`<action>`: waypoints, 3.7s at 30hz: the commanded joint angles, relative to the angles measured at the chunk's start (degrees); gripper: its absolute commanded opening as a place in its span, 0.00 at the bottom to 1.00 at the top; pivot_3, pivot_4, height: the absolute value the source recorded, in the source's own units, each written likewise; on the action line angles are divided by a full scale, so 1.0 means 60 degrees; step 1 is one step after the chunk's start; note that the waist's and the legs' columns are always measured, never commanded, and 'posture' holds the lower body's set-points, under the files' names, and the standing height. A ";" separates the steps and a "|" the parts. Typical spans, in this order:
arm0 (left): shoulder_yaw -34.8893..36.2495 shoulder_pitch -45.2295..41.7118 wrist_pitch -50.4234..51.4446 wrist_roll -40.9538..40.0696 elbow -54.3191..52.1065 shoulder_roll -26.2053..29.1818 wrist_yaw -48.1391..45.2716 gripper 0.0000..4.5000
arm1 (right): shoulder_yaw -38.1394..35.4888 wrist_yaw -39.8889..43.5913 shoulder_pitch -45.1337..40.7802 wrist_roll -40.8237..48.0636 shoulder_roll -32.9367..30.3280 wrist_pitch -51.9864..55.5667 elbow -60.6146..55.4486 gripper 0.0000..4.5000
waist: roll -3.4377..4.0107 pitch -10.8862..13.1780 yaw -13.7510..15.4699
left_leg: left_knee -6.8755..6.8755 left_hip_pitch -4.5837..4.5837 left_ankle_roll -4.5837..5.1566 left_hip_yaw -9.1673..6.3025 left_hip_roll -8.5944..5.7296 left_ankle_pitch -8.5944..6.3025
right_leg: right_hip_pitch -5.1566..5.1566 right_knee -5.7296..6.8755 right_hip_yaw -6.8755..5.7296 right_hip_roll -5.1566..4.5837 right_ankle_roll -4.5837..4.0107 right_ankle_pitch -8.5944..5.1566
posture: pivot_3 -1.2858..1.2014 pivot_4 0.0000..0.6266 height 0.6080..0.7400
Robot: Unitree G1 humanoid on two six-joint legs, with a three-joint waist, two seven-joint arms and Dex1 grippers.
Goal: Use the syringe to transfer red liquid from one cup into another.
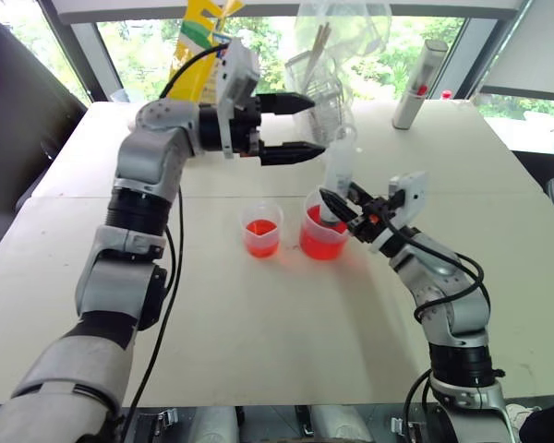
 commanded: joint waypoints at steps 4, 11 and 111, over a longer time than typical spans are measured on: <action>0.0032 -0.0711 -0.0712 0.0311 0.0933 -0.0500 -0.0043 1.00 | 0.0190 0.0133 0.0046 -0.0197 -0.0167 -0.0641 -0.0100 0.30 | 0.0000 0.0000 0.0005 | 0.0002 0.0001 0.0000 0.0000 -0.0002 0.0000 | 0.0003 0.0000 0.0000 0.0000 0.0000 0.0000 | 0.52 0.24 0.99; -0.0130 -0.0769 -0.0957 0.0646 0.1637 -0.0943 -0.0370 0.71 | 0.0359 0.0135 0.0185 -0.0345 -0.0280 -0.0888 -0.0140 0.30 | -0.0001 0.0000 -0.0005 | 0.0001 0.0001 0.0000 0.0000 -0.0005 0.0000 | 0.0003 0.0000 -0.0001 0.0004 0.0000 0.0000 | 0.52 0.24 0.99; 0.1555 0.0598 0.2046 -0.0784 -0.0812 0.2078 -0.0602 1.00 | 0.0466 0.0513 -0.0540 -0.0055 -0.0868 -0.0206 0.0287 0.30 | 0.0004 -0.0006 0.0012 | 0.0040 0.0033 -0.0005 -0.0011 0.0005 0.0003 | 0.0059 0.0025 -0.0029 -0.0014 0.0000 0.0000 | 0.52 0.24 0.99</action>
